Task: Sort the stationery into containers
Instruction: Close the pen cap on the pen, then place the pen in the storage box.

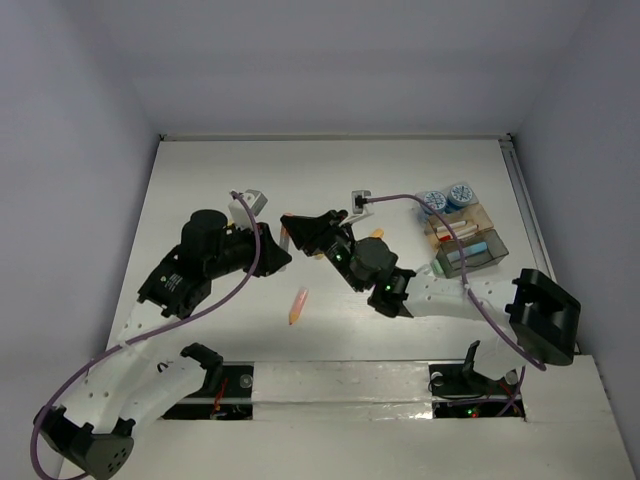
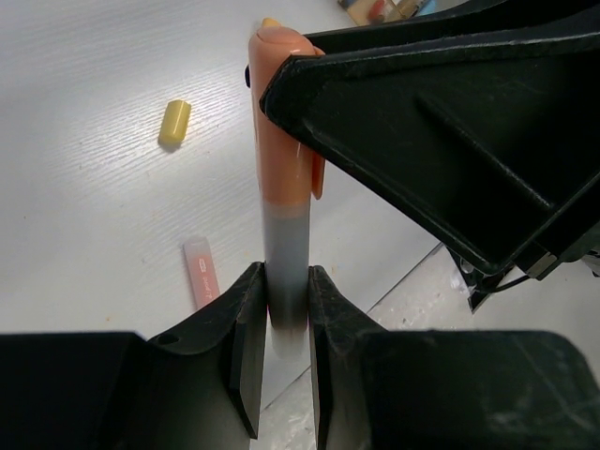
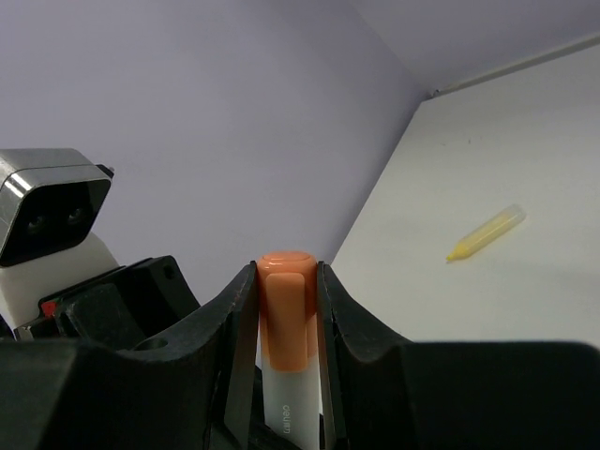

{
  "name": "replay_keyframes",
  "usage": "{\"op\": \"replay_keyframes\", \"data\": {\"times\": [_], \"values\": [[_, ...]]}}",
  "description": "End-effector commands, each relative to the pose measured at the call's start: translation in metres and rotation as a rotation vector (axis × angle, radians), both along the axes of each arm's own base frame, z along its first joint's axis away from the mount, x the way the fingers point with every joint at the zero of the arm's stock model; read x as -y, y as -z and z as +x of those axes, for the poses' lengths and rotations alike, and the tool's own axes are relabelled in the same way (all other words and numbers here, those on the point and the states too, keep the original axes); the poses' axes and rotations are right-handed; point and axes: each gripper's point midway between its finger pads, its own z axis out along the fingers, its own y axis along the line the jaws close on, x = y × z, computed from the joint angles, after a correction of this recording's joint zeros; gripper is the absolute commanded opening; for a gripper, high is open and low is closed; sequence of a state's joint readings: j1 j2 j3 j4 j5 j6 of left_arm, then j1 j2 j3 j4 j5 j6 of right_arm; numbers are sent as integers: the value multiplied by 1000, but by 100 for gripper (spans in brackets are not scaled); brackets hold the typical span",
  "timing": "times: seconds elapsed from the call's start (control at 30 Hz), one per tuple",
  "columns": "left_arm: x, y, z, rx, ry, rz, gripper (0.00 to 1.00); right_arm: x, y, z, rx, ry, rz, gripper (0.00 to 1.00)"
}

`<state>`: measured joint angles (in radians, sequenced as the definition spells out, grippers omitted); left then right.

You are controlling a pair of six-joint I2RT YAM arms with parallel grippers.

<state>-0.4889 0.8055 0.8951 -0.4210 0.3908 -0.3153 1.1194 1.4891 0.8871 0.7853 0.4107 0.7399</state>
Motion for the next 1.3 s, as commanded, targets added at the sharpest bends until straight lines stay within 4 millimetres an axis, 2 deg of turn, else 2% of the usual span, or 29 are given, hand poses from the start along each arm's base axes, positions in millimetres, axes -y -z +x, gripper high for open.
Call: {"op": "replay_keyframes", "data": {"times": [0.0,0.1,0.2,0.23,0.27,0.3,0.33,0.37,0.4,0.47,0.5,0.53,0.57,0.6,0.63,0.67,0.73,0.77,0.83,0.87,0.9,0.97,1.0,1.03,1.1,1.13,1.2,1.27], "values": [[-16,-182,51,566,-212,-278,0,-46,111,-111,-143,-400,-296,0],[-19,-191,49,583,-219,-280,0,-44,112,-111,-149,-393,-295,0],[-12,-184,46,561,-177,-289,0,-39,104,-106,-148,-359,-282,0],[-8,-172,47,536,-163,-284,0,-38,94,-100,-135,-324,-273,0],[-4,-163,45,509,-140,-284,0,-31,91,-84,-126,-279,-294,0],[-2,-156,44,491,-129,-279,3,-25,78,-74,-111,-248,-283,0],[0,-139,45,456,-120,-265,14,-23,62,-61,-94,-213,-263,0],[2,-130,43,432,-108,-257,17,-17,53,-48,-76,-182,-264,0],[3,-122,40,411,-95,-248,20,-3,43,-21,-71,-118,-249,0],[0,-93,37,341,-95,-187,32,12,9,8,-27,-40,-198,0],[-3,-90,34,339,-94,-178,37,27,-1,33,-21,28,-191,0],[-4,-83,31,329,-92,-168,46,37,-9,48,-17,69,-184,0],[-5,-76,27,316,-84,-150,50,44,-26,60,-2,101,-158,0],[-6,-73,24,314,-79,-146,54,54,-32,71,2,138,-150,0],[-8,-72,18,321,-72,-147,58,74,-36,92,-8,212,-138,0],[-9,-69,14,315,-64,-141,61,85,-42,101,-11,239,-128,0],[-13,-68,6,336,-57,-135,70,112,-39,116,-30,323,-132,0],[-15,-66,4,338,-58,-129,73,134,-35,129,-43,384,-147,0],[-19,-61,1,356,-63,-118,80,169,-15,131,-88,460,-195,0],[-20,-57,1,357,-64,-113,86,202,-7,139,-110,550,-207,0],[-21,-56,2,367,-72,-110,89,223,10,139,-153,597,-247,0],[-22,-42,1,358,-73,-105,97,271,31,127,-196,703,-279,0],[-20,-43,1,372,-65,-121,98,304,45,126,-240,785,-316,0],[-19,-33,0,362,-59,-122,99,329,52,115,-254,848,-332,0],[-16,-35,-4,356,-40,-133,99,370,64,103,-291,958,-376,0],[-17,-37,-6,366,-35,-138,99,386,60,95,-283,1007,-368,0],[-18,-38,-8,378,-40,-152,99,414,75,84,-319,1093,-416,0],[-21,-41,-11,392,-51,-163,99,441,78,78,-344,1185,-419,0]]}}
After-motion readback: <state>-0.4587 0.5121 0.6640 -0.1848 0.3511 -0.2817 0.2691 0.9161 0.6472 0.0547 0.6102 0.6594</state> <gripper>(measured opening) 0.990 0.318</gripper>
